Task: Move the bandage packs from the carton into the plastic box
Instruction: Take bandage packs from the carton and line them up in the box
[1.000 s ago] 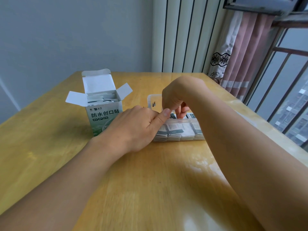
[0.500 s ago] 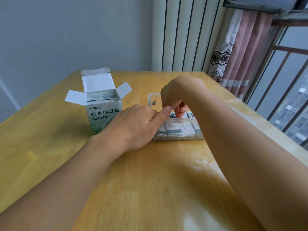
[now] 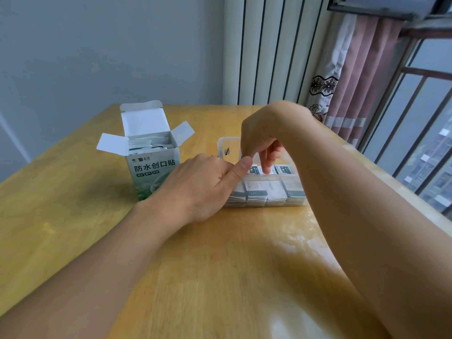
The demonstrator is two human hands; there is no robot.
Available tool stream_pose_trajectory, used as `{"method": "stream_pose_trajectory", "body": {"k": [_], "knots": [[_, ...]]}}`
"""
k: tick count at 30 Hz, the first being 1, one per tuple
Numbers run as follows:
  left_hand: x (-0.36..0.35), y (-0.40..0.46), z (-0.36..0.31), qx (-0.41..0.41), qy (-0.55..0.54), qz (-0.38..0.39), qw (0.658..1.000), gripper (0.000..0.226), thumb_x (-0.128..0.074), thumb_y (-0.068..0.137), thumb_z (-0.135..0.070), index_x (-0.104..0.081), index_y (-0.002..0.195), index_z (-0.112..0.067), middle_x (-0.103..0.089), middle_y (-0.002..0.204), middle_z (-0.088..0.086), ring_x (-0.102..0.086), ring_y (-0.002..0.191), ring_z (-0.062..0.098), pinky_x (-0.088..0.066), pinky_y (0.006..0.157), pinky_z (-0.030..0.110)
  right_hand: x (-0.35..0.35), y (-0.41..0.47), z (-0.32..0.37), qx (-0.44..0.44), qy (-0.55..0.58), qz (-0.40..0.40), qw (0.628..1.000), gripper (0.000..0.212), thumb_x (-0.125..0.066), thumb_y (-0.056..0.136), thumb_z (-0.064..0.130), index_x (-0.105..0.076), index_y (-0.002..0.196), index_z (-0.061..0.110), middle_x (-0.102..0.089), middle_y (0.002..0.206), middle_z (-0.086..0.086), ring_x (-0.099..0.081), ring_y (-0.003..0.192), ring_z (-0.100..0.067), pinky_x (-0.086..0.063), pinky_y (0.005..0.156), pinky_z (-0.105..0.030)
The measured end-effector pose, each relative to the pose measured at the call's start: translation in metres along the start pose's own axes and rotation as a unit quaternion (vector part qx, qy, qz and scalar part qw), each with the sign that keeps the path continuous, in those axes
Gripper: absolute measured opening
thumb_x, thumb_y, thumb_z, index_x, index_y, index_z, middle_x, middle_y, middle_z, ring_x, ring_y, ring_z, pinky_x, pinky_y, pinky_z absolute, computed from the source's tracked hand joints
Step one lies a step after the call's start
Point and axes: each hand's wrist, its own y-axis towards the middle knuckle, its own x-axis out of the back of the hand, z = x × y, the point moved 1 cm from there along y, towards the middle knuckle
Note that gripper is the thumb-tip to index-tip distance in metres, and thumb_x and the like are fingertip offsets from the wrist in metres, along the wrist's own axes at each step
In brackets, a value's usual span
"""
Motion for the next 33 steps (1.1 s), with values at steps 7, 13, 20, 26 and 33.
{"method": "stream_pose_trajectory", "body": {"k": [7, 13, 20, 26, 33], "knots": [[0.001, 0.002, 0.001, -0.003, -0.063, -0.029, 0.998, 0.085, -0.009, 0.093, -0.076, -0.074, 0.081, -0.022, -0.058, 0.053, -0.016, -0.059, 0.058, 0.009, -0.049, 0.065, 0.034, 0.018, -0.021, -0.021, 0.022, 0.021, -0.029, 0.999, 0.035, -0.077, 0.086, 0.027, -0.07, 0.117, 0.013, -0.079, 0.078, -0.004, -0.058, 0.061, -0.014, -0.047, 0.054, -0.02], [0.018, 0.007, 0.011, -0.03, -0.161, -0.222, 0.961, 0.056, -0.029, 0.099, -0.053, -0.071, 0.08, -0.02, -0.046, 0.044, 0.003, -0.049, 0.045, 0.012, -0.043, 0.054, 0.033, 0.023, -0.036, -0.014, 0.101, 0.07, -0.118, 0.985, 0.017, -0.075, 0.088, 0.021, -0.074, 0.103, 0.013, -0.078, 0.076, -0.003, -0.072, 0.059, -0.011, -0.052, 0.049, -0.021], [0.083, 0.005, 0.07, 0.189, -0.122, -0.443, 0.868, 0.013, -0.058, 0.084, -0.022, -0.069, 0.083, -0.018, -0.062, 0.068, -0.006, -0.056, 0.069, 0.012, -0.046, 0.066, 0.03, 0.01, -0.046, 0.058, 0.375, 0.167, -0.354, 0.841, 0.009, -0.074, 0.085, 0.014, -0.079, 0.093, 0.016, -0.075, 0.085, 0.008, -0.066, 0.072, -0.001, -0.053, 0.067, -0.011], [0.081, -0.004, 0.112, 0.36, -0.189, -0.194, 0.893, 0.021, -0.068, 0.085, -0.027, -0.067, 0.104, -0.018, -0.064, 0.094, -0.005, -0.057, 0.093, 0.018, -0.042, 0.072, 0.03, -0.013, -0.028, 0.082, 0.351, 0.11, -0.333, 0.868, 0.015, -0.077, 0.087, 0.021, -0.079, 0.1, 0.016, -0.062, 0.074, 0.016, -0.055, 0.06, 0.008, -0.038, 0.055, -0.002], [0.068, 0.004, 0.1, 0.263, -0.245, -0.173, 0.917, 0.032, -0.06, 0.094, -0.025, -0.06, 0.077, 0.003, -0.04, 0.051, -0.007, -0.036, 0.057, 0.016, -0.031, 0.059, 0.029, -0.01, -0.031, 0.079, 0.34, 0.092, -0.298, 0.887, 0.006, -0.08, 0.082, 0.016, -0.079, 0.084, 0.021, -0.066, 0.07, 0.014, -0.054, 0.058, 0.004, -0.038, 0.053, -0.003]]}}
